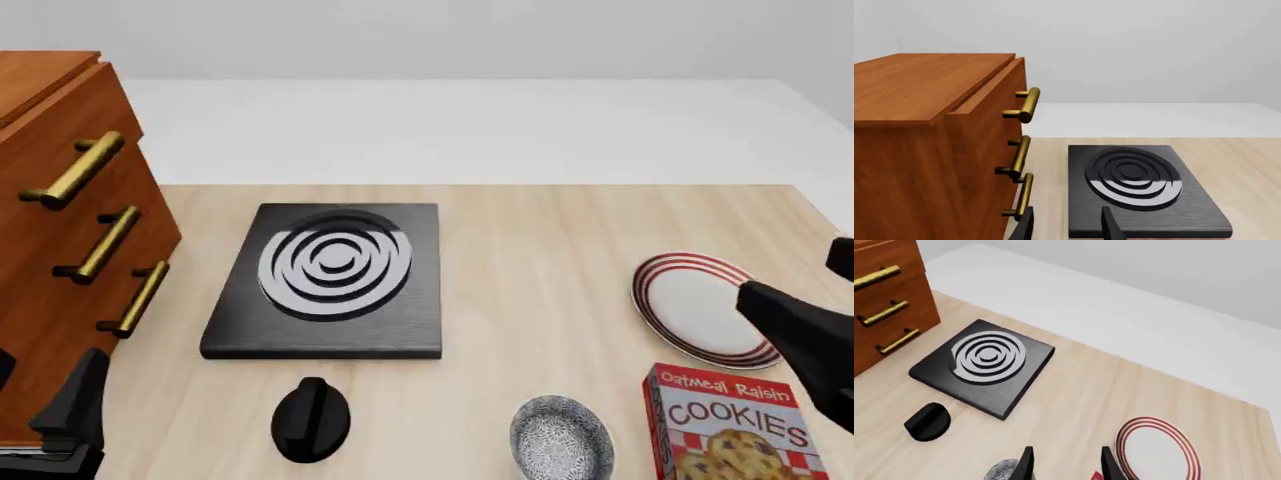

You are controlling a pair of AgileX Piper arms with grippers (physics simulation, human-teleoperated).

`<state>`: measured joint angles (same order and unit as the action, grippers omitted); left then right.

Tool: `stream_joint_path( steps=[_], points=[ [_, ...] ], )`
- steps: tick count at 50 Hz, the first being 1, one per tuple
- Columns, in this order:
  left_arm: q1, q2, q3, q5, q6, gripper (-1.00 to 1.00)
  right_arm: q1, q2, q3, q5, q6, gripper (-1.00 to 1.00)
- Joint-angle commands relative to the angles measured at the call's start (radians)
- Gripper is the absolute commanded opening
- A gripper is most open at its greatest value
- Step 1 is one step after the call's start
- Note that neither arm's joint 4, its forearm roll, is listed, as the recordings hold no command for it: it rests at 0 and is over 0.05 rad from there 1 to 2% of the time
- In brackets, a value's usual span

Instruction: Pick the akita bowl on the ramekin and place it on the plate.

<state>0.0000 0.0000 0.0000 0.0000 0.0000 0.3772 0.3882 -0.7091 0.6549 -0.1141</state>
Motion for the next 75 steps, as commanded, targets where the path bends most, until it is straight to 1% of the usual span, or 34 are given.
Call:
stream_joint_path(
  steps=[1,3,6,8,9,10,12,13,14,15,17,21,23,26,28,33,36,37,41,43,47,48,49,52,54,56,57,60,61,63,69,71,75],
  points=[
    [0.0,0.0,0.0,0.0,0.0,1.0,0.114,0.082,-0.039,0.076,-0.041,1.0],
    [0.0,0.0,0.0,0.0,0.0,1.0,0.117,0.09,-0.045,0.081,-0.038,1.0],
    [0.0,0.0,0.0,0.0,0.0,1.0,0.138,0.115,-0.031,0.086,-0.058,1.0],
    [0.0,0.0,0.0,0.0,0.0,1.0,0.149,0.12,-0.028,0.088,-0.058,1.0],
    [0.0,0.0,0.0,0.0,0.0,1.0,0.176,0.136,-0.043,0.112,-0.069,1.0],
    [0.0,0.0,0.0,0.0,0.0,1.0,0.183,0.14,-0.057,0.125,-0.083,1.0],
    [0.0,0.0,0.0,0.0,0.0,1.0,0.205,0.156,-0.073,0.142,-0.075,1.0],
    [0.0,0.0,0.0,0.0,0.0,1.0,0.208,0.158,-0.076,0.145,-0.085,1.0],
    [0.0,0.0,0.0,0.0,0.0,1.0,0.205,0.153,-0.087,0.152,-0.123,1.0],
    [0.0,0.0,0.0,0.0,0.0,1.0,0.21,0.162,-0.095,0.161,-0.128,1.0],
    [0.0,0.0,0.0,0.0,0.0,1.0,0.234,0.178,-0.082,0.168,-0.13,1.0],
    [0.0,0.0,0.0,0.0,0.0,1.0,0.257,0.203,-0.084,0.188,-0.145,1.0],
    [0.0,0.0,0.0,0.0,0.0,1.0,0.282,0.232,-0.075,0.199,-0.148,1.0],
    [0.0,0.0,0.0,0.0,0.0,1.0,0.297,0.253,-0.078,0.21,-0.147,1.0],
    [0.0,0.0,0.0,0.0,0.0,1.0,0.327,0.29,-0.079,0.219,-0.148,1.0],
    [0.0,0.0,0.0,0.0,0.0,1.0,0.347,0.341,-0.116,0.227,-0.152,1.0],
    [0.0,0.0,0.0,0.0,0.0,1.0,0.373,0.369,-0.131,0.235,-0.15,1.0],
    [0.0,0.0,0.0,0.0,0.0,1.0,0.371,0.373,-0.133,0.235,-0.16,1.0],
    [0.0,0.0,0.0,0.0,0.0,1.0,0.403,0.399,-0.13,0.248,-0.158,1.0],
    [0.0,0.0,0.0,0.0,0.0,1.0,0.414,0.413,-0.135,0.261,-0.171,1.0],
    [0.0,0.0,0.0,0.0,0.0,1.0,0.432,0.443,-0.153,0.274,-0.175,1.0],
    [0.0,0.0,0.0,0.0,0.0,1.0,0.432,0.447,-0.157,0.276,-0.189,1.0],
    [0.0,0.0,0.0,0.0,0.0,1.0,0.454,0.462,-0.164,0.278,-0.174,1.0],
    [0.0,0.0,0.0,0.0,0.0,1.0,0.471,0.486,-0.178,0.281,-0.172,1.0],
    [0.0,0.0,0.0,0.0,0.0,1.0,0.504,0.512,-0.185,0.283,-0.161,1.0],
    [0.0,0.0,0.0,0.0,0.0,1.0,0.52,0.525,-0.179,0.281,-0.152,1.0],
    [0.0,0.0,0.0,0.0,0.0,1.0,0.545,0.543,-0.168,0.279,-0.138,1.0],
    [0.0,0.0,0.0,0.0,0.0,1.0,0.584,0.565,-0.163,0.279,-0.13,1.0],
    [0.0,0.0,0.0,0.0,0.0,1.0,0.573,0.556,-0.156,0.276,-0.15,1.0],
    [0.0,0.0,0.0,0.0,0.0,1.0,0.566,0.557,-0.155,0.286,-0.147,1.0],
    [0.0,0.0,0.0,0.0,0.0,1.0,0.579,0.568,-0.126,0.292,-0.139,1.0],
    [0.0,0.0,0.0,0.0,0.0,1.0,0.6,0.592,-0.117,0.289,-0.124,1.0],
    [0.0,0.0,0.0,0.0,0.0,1.0,0.617,0.622,-0.119,0.28,-0.11,1.0]
  ],
)
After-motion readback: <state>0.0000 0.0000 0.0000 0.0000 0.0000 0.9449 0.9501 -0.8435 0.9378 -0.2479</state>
